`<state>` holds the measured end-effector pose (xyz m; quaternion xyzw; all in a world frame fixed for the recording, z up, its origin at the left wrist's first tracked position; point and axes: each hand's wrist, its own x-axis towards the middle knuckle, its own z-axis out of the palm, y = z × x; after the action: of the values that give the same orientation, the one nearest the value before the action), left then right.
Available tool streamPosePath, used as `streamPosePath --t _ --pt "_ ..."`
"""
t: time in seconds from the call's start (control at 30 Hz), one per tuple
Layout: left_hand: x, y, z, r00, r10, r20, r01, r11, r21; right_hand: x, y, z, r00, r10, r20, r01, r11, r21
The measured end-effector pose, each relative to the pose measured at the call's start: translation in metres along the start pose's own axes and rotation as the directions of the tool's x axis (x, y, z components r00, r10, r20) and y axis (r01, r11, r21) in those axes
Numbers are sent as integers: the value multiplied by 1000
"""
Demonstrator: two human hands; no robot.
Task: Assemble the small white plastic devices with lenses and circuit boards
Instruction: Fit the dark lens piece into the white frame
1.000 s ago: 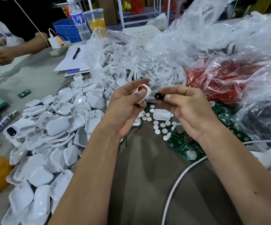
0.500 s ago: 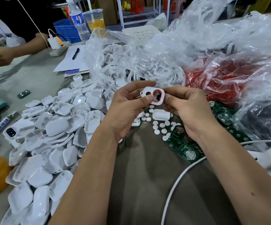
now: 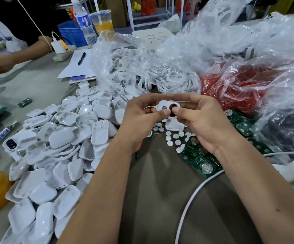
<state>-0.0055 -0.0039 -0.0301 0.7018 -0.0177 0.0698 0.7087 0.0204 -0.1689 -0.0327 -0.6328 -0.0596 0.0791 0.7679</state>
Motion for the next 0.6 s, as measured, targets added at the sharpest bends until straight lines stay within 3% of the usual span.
streamPosePath --t 0.47,0.6 --pt "2 -4 3 999 -43 -28 45 994 96 1 5 0 994 -33 -100 15 985 -171" --pt "2 -4 4 997 -60 -54 63 996 68 2 4 -2 994 -19 -108 3 989 -151"
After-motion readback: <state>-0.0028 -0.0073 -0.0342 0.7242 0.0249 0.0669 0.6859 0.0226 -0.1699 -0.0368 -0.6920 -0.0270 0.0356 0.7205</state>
